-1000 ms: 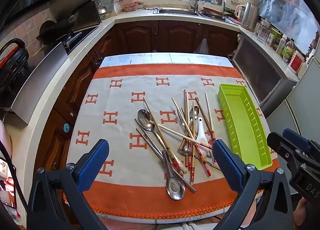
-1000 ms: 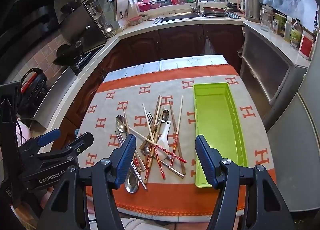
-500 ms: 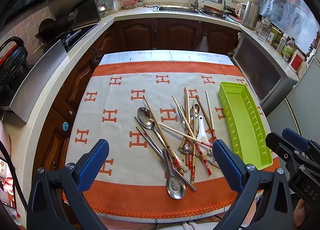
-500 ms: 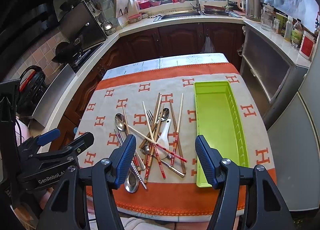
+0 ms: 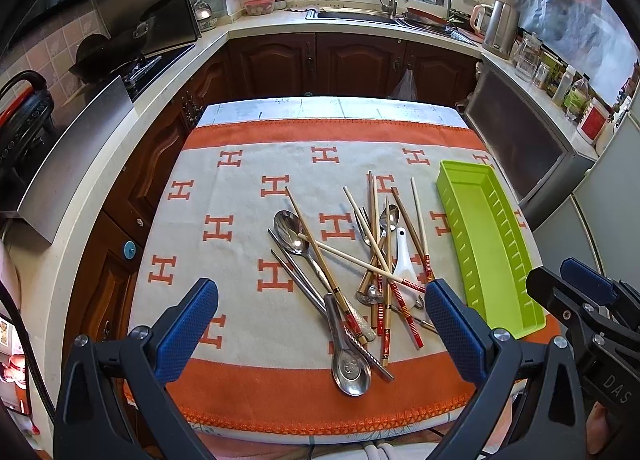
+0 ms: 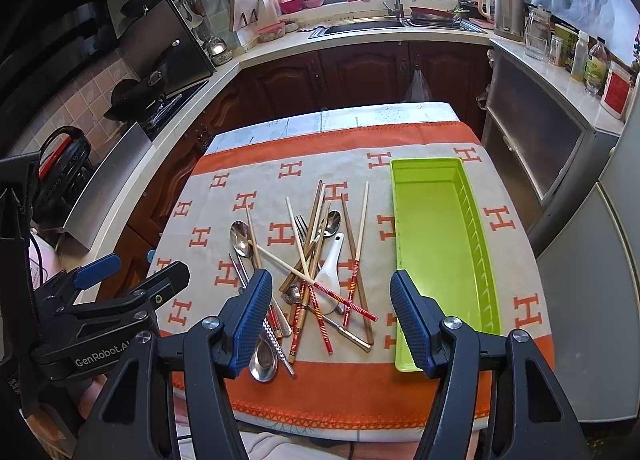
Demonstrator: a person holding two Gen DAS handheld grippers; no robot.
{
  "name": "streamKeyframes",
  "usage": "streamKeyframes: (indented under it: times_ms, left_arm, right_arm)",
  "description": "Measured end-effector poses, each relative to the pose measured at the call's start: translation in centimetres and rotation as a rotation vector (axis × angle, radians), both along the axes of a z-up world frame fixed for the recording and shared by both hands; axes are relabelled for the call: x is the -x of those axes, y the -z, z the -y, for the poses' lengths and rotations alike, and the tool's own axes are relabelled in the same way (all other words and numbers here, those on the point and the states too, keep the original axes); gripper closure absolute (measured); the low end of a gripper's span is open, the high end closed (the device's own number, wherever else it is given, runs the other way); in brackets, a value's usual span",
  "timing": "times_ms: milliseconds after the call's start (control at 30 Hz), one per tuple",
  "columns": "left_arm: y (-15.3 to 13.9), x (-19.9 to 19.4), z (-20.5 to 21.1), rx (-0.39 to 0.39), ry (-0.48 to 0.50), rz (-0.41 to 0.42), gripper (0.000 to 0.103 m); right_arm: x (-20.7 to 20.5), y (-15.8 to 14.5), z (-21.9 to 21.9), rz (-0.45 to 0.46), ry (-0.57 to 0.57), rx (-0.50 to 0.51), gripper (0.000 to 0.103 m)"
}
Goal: Organize utensils
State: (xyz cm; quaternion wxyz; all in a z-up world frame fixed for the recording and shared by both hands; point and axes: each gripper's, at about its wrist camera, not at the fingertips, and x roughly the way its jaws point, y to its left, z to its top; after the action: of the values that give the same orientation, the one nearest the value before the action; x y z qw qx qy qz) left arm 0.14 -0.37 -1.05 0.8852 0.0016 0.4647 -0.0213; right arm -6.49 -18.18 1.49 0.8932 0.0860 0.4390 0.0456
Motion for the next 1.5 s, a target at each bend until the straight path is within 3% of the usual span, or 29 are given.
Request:
streamKeyframes:
  times_ms: [1033,1167,1367,1500]
  left_arm:
    - [0.6,0.4,-0.3,0.011,-0.006,-0.019,0.001]
    - [-0.2,-0.1,-1.9,0.017,-0.053,0.015,0.001]
    - [-2.0,-0.8,-5.2,0.012,-0.092,0.135,0.001]
    - [-2.7,-2.4,-7.2,0.012,-0.095,0.103,0.001]
  right_arm:
    - [-0.4,1.1,-1.1,-0.028,-0.02,-0.005,0.04]
    - [-0.9,1.0,-0.7,-0.026,-0.018,-0.008,0.04]
    - [-2.6,0.7,0.0,-0.024,-0.003,0.008,0.04]
    - [-4.4,0.6,0.3,-0.034,-0.008,0.003,0.04]
